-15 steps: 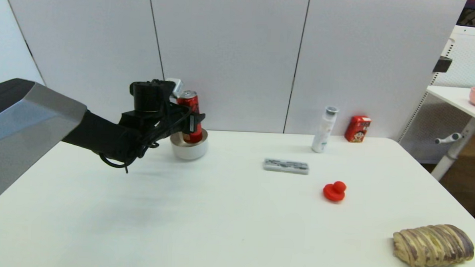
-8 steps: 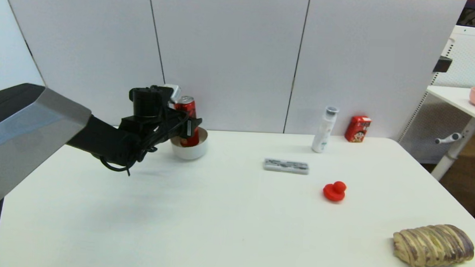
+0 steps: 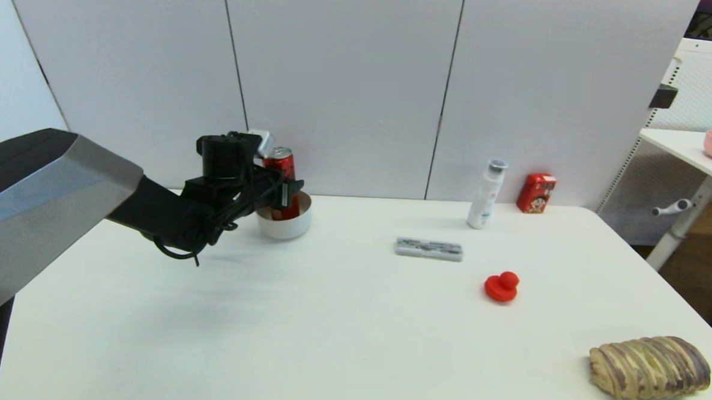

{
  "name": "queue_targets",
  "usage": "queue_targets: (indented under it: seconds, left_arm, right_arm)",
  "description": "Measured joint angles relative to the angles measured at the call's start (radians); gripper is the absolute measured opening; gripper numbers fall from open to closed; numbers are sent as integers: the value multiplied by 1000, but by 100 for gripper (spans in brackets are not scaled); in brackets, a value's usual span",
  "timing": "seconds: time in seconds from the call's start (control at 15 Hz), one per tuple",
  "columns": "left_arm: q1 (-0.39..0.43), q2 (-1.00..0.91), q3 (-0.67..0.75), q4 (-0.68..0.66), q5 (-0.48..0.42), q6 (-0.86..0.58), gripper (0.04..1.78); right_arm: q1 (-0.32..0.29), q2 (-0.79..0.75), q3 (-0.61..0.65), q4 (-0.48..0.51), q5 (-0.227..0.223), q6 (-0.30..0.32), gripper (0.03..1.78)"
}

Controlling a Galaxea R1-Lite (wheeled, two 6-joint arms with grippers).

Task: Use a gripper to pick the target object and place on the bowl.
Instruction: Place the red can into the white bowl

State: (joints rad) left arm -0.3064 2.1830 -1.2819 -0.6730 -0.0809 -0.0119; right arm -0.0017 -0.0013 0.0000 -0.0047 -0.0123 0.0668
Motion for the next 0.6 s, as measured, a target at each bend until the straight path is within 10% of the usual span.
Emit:
queue_targets:
  seconds: [0.6]
  left_arm:
    - [-3, 0, 7, 8, -1, 1, 98]
  right_arm:
    - [0, 0, 0, 0, 0, 0, 171]
